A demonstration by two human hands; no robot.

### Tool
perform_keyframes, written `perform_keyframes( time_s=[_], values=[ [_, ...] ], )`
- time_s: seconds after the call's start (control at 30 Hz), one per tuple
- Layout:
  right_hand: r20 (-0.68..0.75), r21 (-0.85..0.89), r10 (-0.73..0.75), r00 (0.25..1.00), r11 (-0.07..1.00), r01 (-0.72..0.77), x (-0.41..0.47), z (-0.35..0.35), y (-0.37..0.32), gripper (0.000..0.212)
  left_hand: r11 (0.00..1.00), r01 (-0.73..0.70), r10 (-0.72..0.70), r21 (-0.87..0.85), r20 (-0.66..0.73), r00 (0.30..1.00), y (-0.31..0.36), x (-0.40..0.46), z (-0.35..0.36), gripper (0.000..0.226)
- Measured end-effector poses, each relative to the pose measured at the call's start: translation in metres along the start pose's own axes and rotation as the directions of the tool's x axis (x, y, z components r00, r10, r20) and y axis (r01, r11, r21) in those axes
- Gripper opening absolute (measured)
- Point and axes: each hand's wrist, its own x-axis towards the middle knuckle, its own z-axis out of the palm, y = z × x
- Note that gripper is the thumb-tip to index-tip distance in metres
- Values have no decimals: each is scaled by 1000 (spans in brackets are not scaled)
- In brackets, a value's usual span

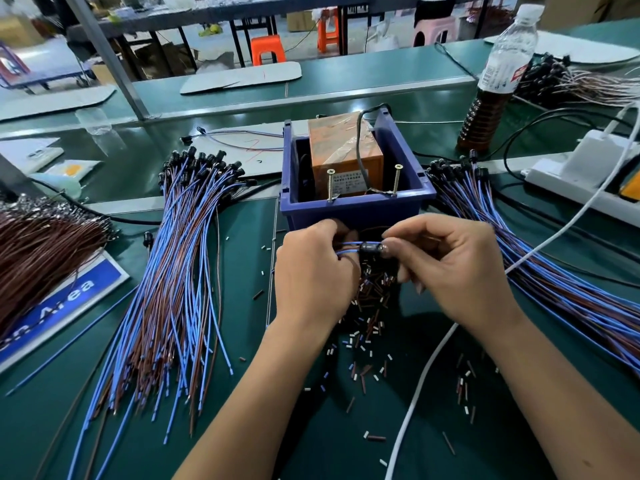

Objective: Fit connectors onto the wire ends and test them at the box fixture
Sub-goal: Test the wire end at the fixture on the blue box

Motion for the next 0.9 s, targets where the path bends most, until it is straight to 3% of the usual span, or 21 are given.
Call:
perform_keyframes(
  time_s=[0.1,0.17,0.23,0.33,0.5,0.77,0.9],
  values=[
    [1,1,74,997,997,-74,4,-7,3,10,977,-163,177,-136,101,979,0,3,-5,28],
    [97,42,117,988,992,-122,5,-13,5,9,926,-323,358,-197,188,914,1,4,-6,42],
    [199,78,153,968,982,-171,5,-19,5,7,885,-367,441,-286,263,858,0,5,-5,47],
    [226,140,170,959,969,-204,6,-20,6,3,876,-252,400,-412,325,857,-2,5,-7,37],
    [176,265,188,966,936,-231,8,-16,9,4,828,-95,284,-552,267,921,0,5,-6,13],
    [-29,268,258,966,933,-241,10,-15,16,6,869,-45,154,-493,184,971,-3,5,3,10],
    [-30,271,247,969,935,-230,9,-12,16,5,890,-73,170,-451,178,969,-5,4,5,9]
  ],
)
